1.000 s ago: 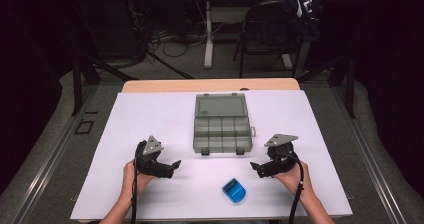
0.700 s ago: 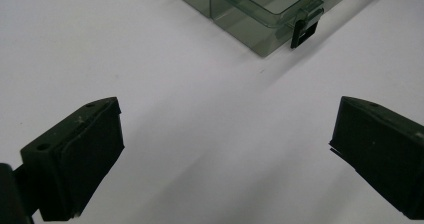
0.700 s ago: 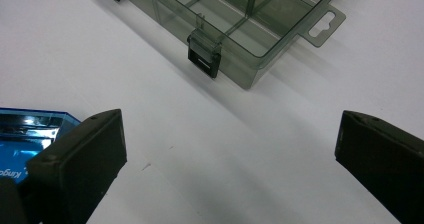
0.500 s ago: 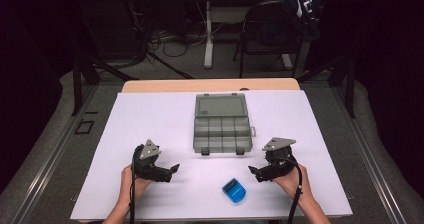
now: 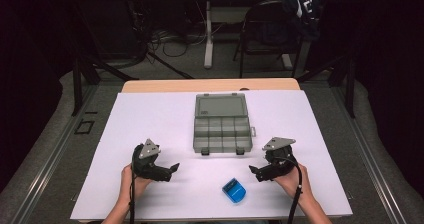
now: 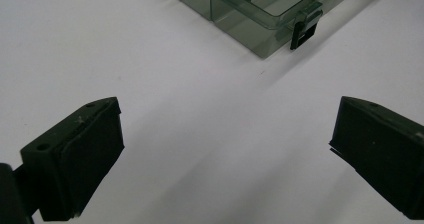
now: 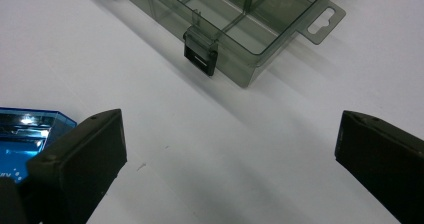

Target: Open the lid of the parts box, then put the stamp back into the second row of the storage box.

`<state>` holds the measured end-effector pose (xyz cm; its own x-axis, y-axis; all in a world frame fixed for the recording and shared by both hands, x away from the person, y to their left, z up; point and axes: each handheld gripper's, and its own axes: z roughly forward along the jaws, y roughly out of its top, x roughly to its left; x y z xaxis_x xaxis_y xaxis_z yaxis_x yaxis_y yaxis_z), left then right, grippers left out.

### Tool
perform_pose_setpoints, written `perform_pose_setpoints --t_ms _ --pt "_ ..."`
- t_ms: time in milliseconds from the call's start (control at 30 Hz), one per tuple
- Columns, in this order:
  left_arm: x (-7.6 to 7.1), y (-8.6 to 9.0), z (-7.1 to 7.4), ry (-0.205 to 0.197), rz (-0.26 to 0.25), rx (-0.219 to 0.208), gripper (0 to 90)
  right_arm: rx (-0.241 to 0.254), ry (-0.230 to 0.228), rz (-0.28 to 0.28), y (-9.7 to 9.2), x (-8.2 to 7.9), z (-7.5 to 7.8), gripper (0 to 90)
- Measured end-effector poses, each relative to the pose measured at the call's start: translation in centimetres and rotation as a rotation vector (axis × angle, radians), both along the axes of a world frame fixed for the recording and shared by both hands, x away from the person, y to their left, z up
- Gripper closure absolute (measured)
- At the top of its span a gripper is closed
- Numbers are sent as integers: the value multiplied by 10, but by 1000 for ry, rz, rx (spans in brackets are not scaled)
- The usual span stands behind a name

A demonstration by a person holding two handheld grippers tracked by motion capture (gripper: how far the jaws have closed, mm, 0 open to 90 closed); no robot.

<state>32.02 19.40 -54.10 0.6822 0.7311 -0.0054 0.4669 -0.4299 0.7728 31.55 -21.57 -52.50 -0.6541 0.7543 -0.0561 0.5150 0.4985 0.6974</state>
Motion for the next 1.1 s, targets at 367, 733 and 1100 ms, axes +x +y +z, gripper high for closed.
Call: perform_pose_setpoints --t_ms 367,733,1100 --pt "1 0 0 -7 7 -9 0 10 -3 -16 -1 -3 4 0" --pt "2 -3 0 -14 2 0 0 1 -6 -20 17 -11 10 0" --pt "1 -5 0 -24 -6 15 0 12 -1 -18 31 -21 14 0"
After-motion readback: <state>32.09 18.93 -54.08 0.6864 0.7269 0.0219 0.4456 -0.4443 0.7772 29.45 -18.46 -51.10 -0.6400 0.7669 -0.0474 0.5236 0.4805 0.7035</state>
